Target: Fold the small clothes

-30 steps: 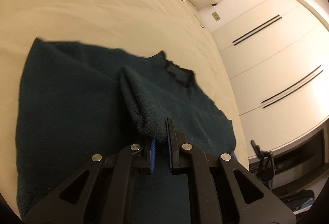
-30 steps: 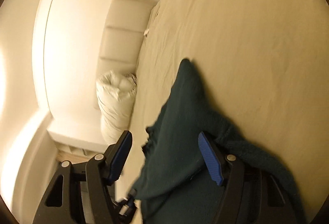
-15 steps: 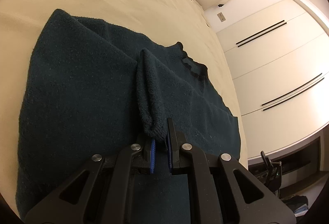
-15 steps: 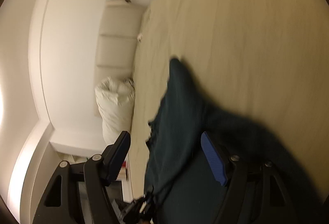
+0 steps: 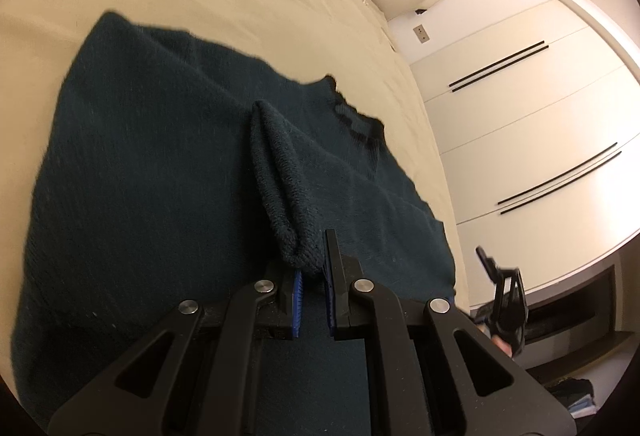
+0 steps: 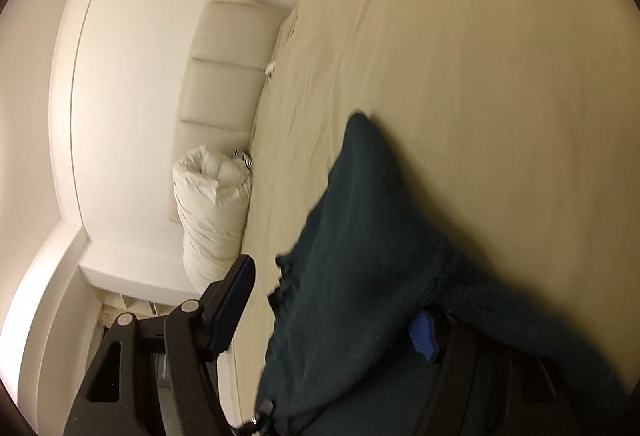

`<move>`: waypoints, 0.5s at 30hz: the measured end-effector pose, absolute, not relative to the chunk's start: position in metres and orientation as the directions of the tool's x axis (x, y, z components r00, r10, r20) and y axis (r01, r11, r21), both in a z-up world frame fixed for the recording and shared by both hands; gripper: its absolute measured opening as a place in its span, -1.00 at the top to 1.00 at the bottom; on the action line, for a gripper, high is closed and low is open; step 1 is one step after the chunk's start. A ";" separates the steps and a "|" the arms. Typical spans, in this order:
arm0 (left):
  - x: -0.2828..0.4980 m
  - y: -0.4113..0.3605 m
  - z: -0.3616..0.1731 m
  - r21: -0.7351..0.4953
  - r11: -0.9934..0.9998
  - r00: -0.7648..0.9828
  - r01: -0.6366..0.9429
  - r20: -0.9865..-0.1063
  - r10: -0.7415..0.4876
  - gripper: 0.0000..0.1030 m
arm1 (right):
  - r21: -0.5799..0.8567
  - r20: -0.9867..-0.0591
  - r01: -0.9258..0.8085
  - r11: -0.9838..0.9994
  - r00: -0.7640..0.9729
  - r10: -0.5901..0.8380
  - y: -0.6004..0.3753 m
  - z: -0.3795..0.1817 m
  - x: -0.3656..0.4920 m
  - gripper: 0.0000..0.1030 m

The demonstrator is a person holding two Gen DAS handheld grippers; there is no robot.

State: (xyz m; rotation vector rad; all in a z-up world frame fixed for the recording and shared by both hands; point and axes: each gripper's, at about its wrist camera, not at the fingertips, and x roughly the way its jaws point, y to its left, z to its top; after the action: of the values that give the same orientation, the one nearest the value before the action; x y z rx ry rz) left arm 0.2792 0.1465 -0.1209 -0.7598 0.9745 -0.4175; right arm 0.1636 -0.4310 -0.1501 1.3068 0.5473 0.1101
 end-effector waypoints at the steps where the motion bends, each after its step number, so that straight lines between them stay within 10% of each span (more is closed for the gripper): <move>1: 0.277 0.146 -0.123 -0.738 0.675 0.509 -0.013 -0.586 -0.630 0.85 | 0.943 -0.303 0.219 0.251 0.876 0.375 -0.437 -0.152 0.165 -0.34; 9: 0.273 0.137 -0.138 -0.733 0.680 0.496 -0.009 -0.594 -0.634 0.85 | 0.948 -0.284 0.197 0.250 0.878 0.386 -0.451 -0.170 0.160 0.19; 15: 0.275 0.144 -0.143 -0.749 0.662 0.493 -0.015 -0.581 -0.647 0.84 | 0.957 -0.264 0.170 0.235 0.847 0.461 -0.451 -0.165 0.156 0.07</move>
State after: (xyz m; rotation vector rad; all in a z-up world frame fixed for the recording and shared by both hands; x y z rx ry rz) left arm 0.2750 0.1439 -0.1430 -0.7729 0.9947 -0.4336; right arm 0.1559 -0.4506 -0.1649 1.3382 0.5666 0.2152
